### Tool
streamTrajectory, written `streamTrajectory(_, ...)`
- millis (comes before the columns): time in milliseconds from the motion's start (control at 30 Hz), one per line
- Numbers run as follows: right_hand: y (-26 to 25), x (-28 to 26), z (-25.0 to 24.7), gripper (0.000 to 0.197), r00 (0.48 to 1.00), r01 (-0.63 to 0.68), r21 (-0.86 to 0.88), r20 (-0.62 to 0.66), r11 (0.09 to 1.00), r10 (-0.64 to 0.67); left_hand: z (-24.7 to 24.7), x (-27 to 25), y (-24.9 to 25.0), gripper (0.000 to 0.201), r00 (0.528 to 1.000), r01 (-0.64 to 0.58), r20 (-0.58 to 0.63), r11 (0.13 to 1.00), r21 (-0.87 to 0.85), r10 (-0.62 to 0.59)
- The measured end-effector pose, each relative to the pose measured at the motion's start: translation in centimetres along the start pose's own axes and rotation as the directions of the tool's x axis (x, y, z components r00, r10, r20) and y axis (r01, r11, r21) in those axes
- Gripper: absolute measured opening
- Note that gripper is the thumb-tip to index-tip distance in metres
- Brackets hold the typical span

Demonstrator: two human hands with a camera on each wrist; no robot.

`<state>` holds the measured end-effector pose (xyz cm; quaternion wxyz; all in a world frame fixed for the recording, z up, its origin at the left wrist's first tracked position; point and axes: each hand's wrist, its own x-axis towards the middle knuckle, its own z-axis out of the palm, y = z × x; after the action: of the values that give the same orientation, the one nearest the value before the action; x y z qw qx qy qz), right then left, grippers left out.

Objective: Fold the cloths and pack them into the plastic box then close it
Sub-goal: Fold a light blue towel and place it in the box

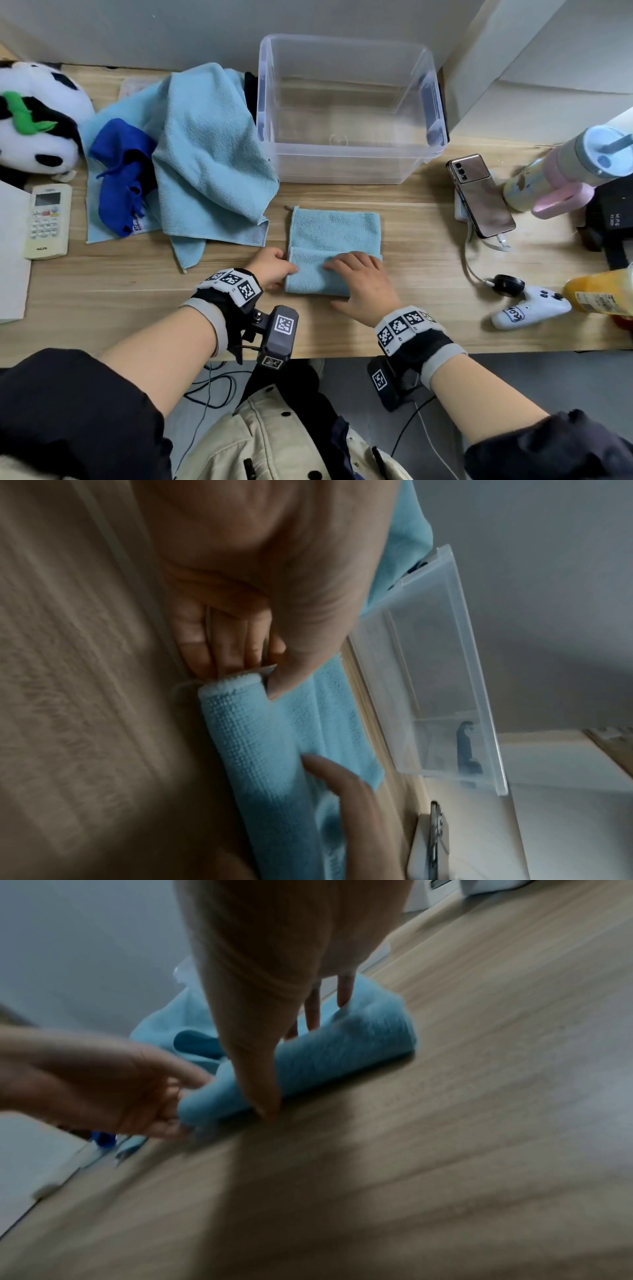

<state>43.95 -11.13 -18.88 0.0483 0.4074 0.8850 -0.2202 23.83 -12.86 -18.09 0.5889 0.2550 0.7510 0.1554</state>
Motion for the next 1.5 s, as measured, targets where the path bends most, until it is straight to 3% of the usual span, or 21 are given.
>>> streamTrajectory(100,-0.7,0.5,-0.2,0.052,0.999,-0.03,0.001,-0.026,1.0,0.03,-0.6,-0.6,0.3,0.021,0.993,0.097,0.077,0.984,-0.151,-0.086)
streamTrajectory(167,-1.1,0.9,-1.0,0.043,0.999,-0.034,0.016,-0.027,0.999,0.034,-1.3,-0.8,0.4,0.025,0.994,0.108,0.053,0.97,-0.217,-0.099)
streamTrajectory(300,-1.9,2.0,-3.6,0.034,0.985,-0.079,0.082,0.161,0.993,0.065,-2.7,-0.5,-0.2,0.044,0.985,0.121,-0.084,0.946,-0.3,-0.152)
streamTrajectory(400,-2.1,3.2,-4.9,0.038,0.946,-0.131,0.177,0.317,0.976,0.07,-3.3,-0.6,-1.0,0.043,0.975,0.185,-0.063,0.94,-0.286,-0.212)
streamTrajectory(467,-1.9,4.0,-5.1,0.039,0.931,-0.166,0.221,0.355,0.961,0.079,-3.3,-0.9,-1.1,0.045,0.973,0.213,-0.028,0.94,-0.268,-0.228)
streamTrajectory(567,-1.4,5.3,-5.2,0.045,0.944,-0.142,0.208,0.322,0.968,0.069,-3.1,-1.1,-0.8,0.051,0.973,0.225,0.018,0.937,-0.267,-0.228)
streamTrajectory(700,-0.8,7.1,-4.6,0.046,0.964,-0.061,0.036,0.261,0.998,0.049,-2.9,-1.1,-0.6,0.05,0.974,0.221,0.026,0.929,-0.297,-0.223)
streamTrajectory(900,-0.4,8.3,-3.2,0.043,0.968,-0.216,0.102,0.154,0.971,0.199,-2.7,-0.7,-0.6,0.05,0.981,0.19,0.016,0.929,-0.318,-0.196)
streamTrajectory(1067,0.4,7.8,-2.8,0.037,0.908,-0.393,0.242,0.254,0.887,0.333,-2.6,-0.5,-0.1,0.045,0.994,0.103,0.011,0.874,-0.475,-0.111)
streamTrajectory(1200,0.7,6.3,-2.1,0.035,0.883,-0.465,0.363,0.26,0.807,0.392,-2.1,-0.5,0.5,0.037,0.998,0.058,0.028,0.869,-0.491,-0.051)
streamTrajectory(1367,0.1,4.7,-2.4,0.038,0.9,-0.436,0.674,0.335,0.596,0.279,-0.6,-0.5,2.3,0.042,0.999,0.008,0.044,0.861,-0.508,0.016)
streamTrajectory(1500,0.7,4.5,-3.8,0.043,0.876,-0.482,0.669,0.342,0.566,0.342,-0.8,-0.7,4.1,0.042,0.989,-0.073,0.068,0.837,-0.543,0.131)
